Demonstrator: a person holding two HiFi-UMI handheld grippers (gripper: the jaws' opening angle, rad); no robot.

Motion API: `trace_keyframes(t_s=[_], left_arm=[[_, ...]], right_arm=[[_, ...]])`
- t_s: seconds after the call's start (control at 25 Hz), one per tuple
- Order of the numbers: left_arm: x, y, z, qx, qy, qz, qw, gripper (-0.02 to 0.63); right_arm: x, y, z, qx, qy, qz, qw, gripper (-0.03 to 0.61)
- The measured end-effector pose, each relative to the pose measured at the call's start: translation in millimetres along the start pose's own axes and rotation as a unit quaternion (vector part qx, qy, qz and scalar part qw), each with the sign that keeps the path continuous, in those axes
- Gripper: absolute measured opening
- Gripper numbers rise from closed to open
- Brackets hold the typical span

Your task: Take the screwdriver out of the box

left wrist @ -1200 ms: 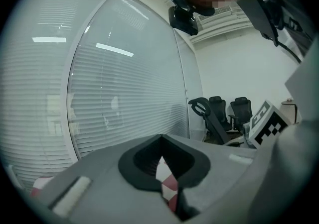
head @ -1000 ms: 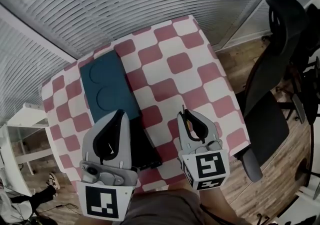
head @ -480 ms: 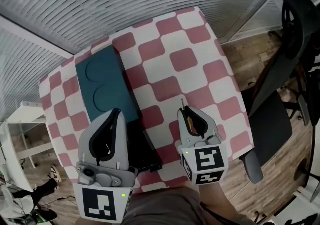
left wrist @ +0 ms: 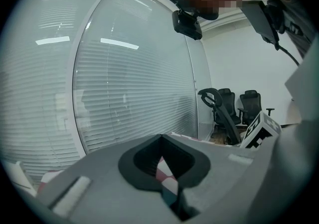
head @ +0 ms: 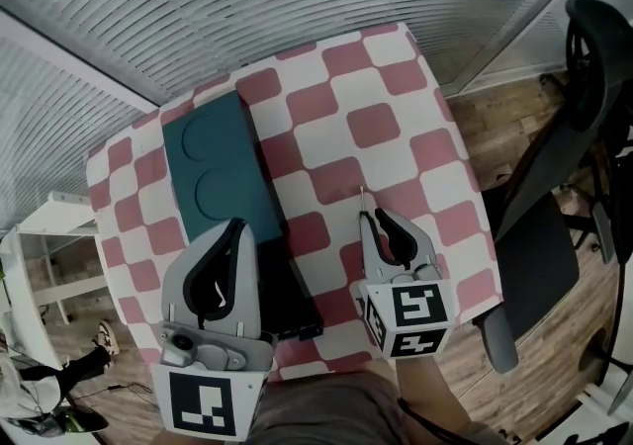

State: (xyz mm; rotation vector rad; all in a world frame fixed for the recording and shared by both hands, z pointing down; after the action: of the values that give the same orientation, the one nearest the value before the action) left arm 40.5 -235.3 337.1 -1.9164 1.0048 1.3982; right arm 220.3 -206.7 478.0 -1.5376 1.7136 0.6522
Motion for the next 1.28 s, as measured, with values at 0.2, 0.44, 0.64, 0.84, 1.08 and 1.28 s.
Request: trace_keyframes(t_s=[0.2,0.44,0.64,0.84,1.08,1.28], left_arm=[[6,-3,11,0.009,-0.012,-0.002,0.9999,0.001],[25,8,32,0.034,-0.046,0.005,0.9984,0.001],[49,21,59,0.071,-0.114,0.004,0.9910,0.001],[66,28,86,0.091,-0.138,0.001,0.9862,0.001],[87,40,100,0.104,-0.158,-0.002,0.9820,0.001],[100,42,117,0.113,-0.186,-0.011,0.9759,0.001]], right_arm=[[12,4,11,0.006,-0.019,0.006,1.000,0.081],[45,15,38,0.012,-0.066,0.023,0.998,0.077],[94,38,70,0.031,-0.145,0.058,0.987,0.054],[136,65,105,0.049,-0.216,0.090,0.971,0.028],[181,89,132,0.062,-0.277,0.121,0.951,0.025],[195,104,148,0.068,-0.307,0.140,0.939,0.025]])
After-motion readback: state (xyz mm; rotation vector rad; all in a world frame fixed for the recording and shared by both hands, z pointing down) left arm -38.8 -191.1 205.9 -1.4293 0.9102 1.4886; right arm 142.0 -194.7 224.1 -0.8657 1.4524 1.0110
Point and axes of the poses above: the fingertips, and each gripper's own axes: z backward along the fingers, y to its left, x out of its top, the point moved 6 cm from there along z, backward along the fingers, and after that the axes turned 5 degrees about z, right-handed, at the moved point
